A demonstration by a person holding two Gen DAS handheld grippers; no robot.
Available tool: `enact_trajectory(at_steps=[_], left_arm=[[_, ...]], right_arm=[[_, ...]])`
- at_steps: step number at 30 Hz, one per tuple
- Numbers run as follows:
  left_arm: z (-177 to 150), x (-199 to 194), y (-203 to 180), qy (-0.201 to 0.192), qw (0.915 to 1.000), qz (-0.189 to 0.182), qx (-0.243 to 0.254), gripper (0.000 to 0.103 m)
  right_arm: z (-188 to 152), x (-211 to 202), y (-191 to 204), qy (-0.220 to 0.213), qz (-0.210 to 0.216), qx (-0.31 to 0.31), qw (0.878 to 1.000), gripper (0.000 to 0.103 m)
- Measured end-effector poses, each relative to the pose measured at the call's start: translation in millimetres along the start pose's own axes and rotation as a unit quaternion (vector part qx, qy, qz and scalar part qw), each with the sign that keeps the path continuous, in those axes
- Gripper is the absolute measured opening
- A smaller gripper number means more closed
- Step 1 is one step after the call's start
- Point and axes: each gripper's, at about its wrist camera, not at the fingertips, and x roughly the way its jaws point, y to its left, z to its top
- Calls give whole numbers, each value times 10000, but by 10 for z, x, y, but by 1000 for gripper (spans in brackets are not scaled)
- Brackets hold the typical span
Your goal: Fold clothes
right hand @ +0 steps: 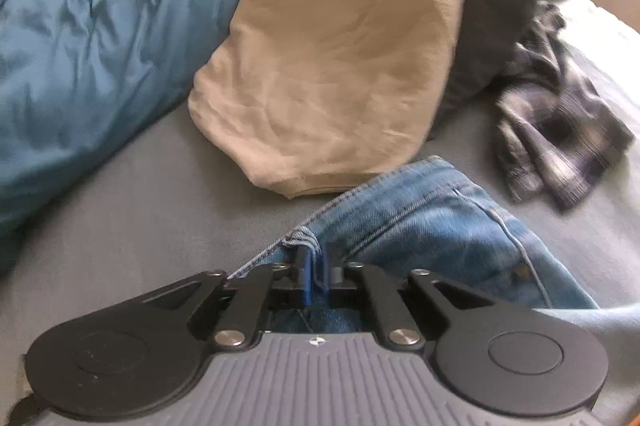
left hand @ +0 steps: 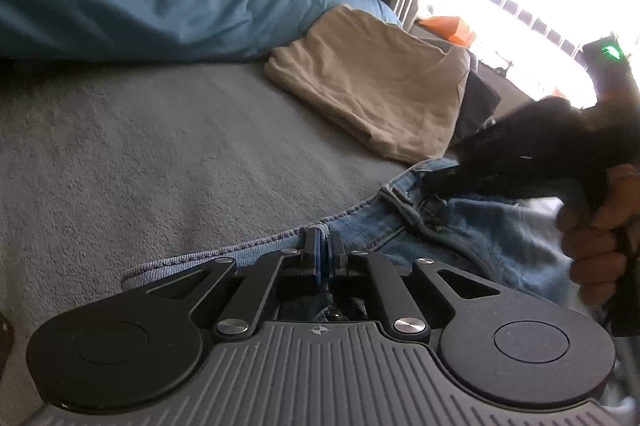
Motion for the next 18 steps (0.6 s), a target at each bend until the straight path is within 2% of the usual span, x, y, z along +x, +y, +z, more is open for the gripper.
enact_trajectory(at_steps=[1,2,5,6,8,11,13,15,18], left_arm=[[19,-25,40,37,9998,-91,-143,6],[38,-64,70,48,9996,-132,-230,8],[68,-249,155,-49,9992,-201,-347,24],[66,-335,195,-68,9990,-212,-393,30],[51,-482,293,-6,9982,-231,-552,36],[21,-661,457,206,9960,-201,-848,39],[9,-728,580,452,9915,-127,-1210,39],[21,-745,697,721,9839,-134,-1627,41],[-4,-734,871,1026,9678,-319,-2276,41]], right_arm=[[5,-61,-31,5,34,68,10000,31],[-3,-165,-99,-94,39,149,9998,34],[10,-412,-339,-377,99,392,9985,40],[55,-472,-433,-442,96,472,9979,46],[158,-507,-610,-499,84,605,9969,49],[383,-299,-851,-139,149,881,9959,57],[493,-122,-1004,162,295,1080,9936,60],[597,69,-1104,459,371,1184,9912,64],[695,347,-1163,960,259,1188,9879,67]])
